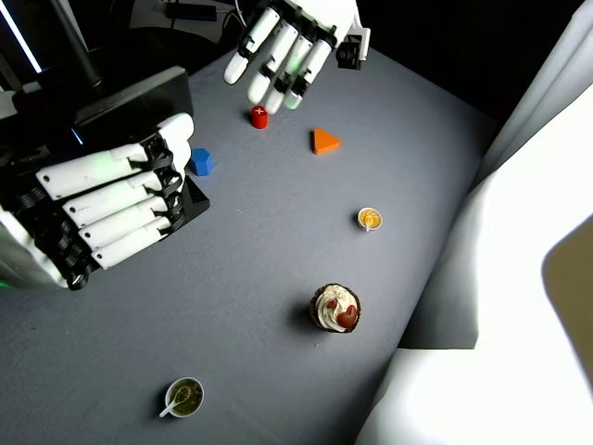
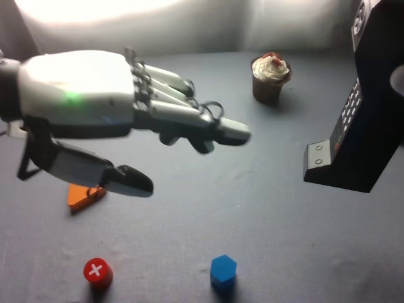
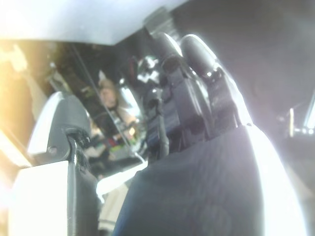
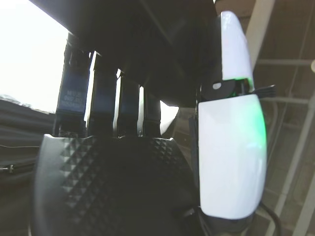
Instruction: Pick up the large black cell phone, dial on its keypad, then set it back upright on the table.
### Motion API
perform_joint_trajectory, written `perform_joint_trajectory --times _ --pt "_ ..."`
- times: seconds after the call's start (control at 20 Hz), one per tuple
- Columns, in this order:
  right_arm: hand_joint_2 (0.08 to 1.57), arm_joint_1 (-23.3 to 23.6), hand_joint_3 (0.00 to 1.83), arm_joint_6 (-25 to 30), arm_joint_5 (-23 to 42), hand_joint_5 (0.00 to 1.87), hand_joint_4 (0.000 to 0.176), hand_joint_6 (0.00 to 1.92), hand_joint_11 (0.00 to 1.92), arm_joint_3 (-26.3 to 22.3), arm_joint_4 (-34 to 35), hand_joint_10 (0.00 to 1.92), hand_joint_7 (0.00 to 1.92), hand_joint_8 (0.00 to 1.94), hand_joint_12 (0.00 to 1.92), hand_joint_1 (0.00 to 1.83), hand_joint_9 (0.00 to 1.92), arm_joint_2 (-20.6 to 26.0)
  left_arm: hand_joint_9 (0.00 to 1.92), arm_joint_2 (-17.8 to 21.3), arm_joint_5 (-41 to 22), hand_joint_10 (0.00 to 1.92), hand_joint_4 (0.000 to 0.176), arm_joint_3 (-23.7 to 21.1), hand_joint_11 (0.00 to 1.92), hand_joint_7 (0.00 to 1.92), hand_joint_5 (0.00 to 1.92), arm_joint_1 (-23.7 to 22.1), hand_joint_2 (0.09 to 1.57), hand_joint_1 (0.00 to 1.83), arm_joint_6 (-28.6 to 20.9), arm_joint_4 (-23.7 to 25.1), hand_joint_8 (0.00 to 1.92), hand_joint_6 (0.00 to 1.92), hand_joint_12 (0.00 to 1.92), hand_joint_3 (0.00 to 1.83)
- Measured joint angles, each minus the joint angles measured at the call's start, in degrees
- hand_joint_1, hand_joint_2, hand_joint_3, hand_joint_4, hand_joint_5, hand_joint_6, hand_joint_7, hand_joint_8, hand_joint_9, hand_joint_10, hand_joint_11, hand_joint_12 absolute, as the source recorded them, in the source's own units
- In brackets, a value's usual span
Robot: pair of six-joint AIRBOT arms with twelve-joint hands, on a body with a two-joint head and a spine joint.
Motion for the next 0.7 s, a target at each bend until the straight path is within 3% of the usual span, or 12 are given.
perform_joint_trajectory --times 0.05,0.1,0.15,0.25,0.3,0.35,0.4,0.45,0.5,0.55,0.7 --pt "1.2 -0.3 0.0 0.3 0.2 0.82 0.0 0.96 0.94 0.0 -0.3 1.5 0.73 1.42 1.36 1.35 0.8 0.0 0.6 -0.1 1.7 1.92 0.149 -0.6 0.64 0.56 0.02 0.0 1.33 1.26 1.2 -0.3 1.67 0.01 1.92 0.0" --pt "1.21 -0.5 0.0 0.3 0.2 0.81 0.0 0.95 0.92 0.0 -0.7 1.52 0.72 1.43 1.42 1.35 0.78 0.1 0.66 0.0 3.6 1.92 0.149 -0.9 0.75 0.57 0.01 0.0 1.32 1.28 1.6 -1.3 1.67 0.0 1.92 0.0" --pt "1.19 -0.6 0.0 0.5 0.1 0.84 0.0 0.92 0.92 0.0 -1.3 1.45 0.77 1.36 1.37 1.36 0.83 0.1 0.65 0.0 6.8 1.92 0.14 -1.1 0.53 0.55 0.0 0.0 1.34 1.27 2.4 -2.5 1.71 0.0 1.92 0.0" --pt "1.18 -0.6 0.0 0.8 0.1 0.85 0.0 0.92 0.9 -0.1 -1.7 1.43 0.77 1.35 1.34 1.36 0.84 0.1 0.68 0.0 11.3 1.92 0.11 -1.2 0.46 0.56 0.0 -0.1 1.33 1.28 2.8 -2.8 1.7 0.0 1.87 0.0" --pt "1.18 -0.5 0.0 1.0 0.1 0.85 0.0 0.93 0.93 0.0 -2.1 1.44 0.77 1.34 1.35 1.36 0.84 0.1 0.64 0.0 12.7 1.75 0.101 -1.6 0.41 0.51 0.0 -0.1 1.3 1.42 3.4 -2.8 1.69 0.0 1.83 0.0" --pt "1.18 -0.6 0.0 1.1 0.1 0.86 0.0 0.91 0.91 0.0 -2.4 1.44 0.77 1.34 1.36 1.36 0.84 0.0 0.65 0.0 13.5 1.71 0.101 -1.9 0.44 0.51 0.0 -0.1 1.29 1.45 4.3 -2.9 1.66 0.0 1.85 0.0" --pt "1.18 -0.5 0.0 1.1 0.1 0.86 0.0 0.9 0.93 0.0 -2.9 1.45 0.77 1.34 1.36 1.36 0.83 0.0 0.47 0.0 14.2 1.27 0.124 -2.3 0.09 0.58 0.0 -0.1 1.31 1.33 4.8 -3.2 1.65 0.0 1.7 0.0" --pt "1.18 -0.6 0.0 1.1 0.1 0.86 0.0 0.92 0.94 0.0 -3.0 1.44 0.77 1.34 1.36 1.36 0.84 0.0 0.56 -0.3 14.6 1.5 0.123 -2.6 0.02 0.58 0.0 -0.1 1.29 1.43 5.8 -3.8 1.73 0.0 1.71 0.01" --pt "1.19 -0.6 0.0 1.1 0.1 0.85 0.0 0.93 0.93 0.0 -2.9 1.46 0.76 1.35 1.37 1.36 0.83 -0.1 0.61 -0.6 15.6 1.62 0.115 -2.8 0.14 0.53 0.0 -0.1 1.29 1.45 6.8 -5.2 1.72 0.0 1.71 0.01" --pt "1.18 -0.6 0.0 1.1 0.1 0.87 0.0 0.91 0.92 0.1 -3.0 1.45 0.76 1.35 1.37 1.36 0.83 -0.2 0.62 -0.6 16.4 1.66 0.109 -3.3 0.17 0.5 0.0 -0.1 1.29 1.45 7.5 -6.9 1.72 0.0 1.67 0.01" --pt "1.16 -0.6 0.0 1.1 0.1 0.89 0.0 0.88 0.92 0.5 -2.6 1.4 0.81 1.28 1.33 1.36 0.86 -0.7 0.59 -1.3 19.2 1.8 0.11 -4.7 0.44 0.48 0.0 -0.1 1.31 1.45 11.0 -11.5 1.69 0.0 1.82 0.02"
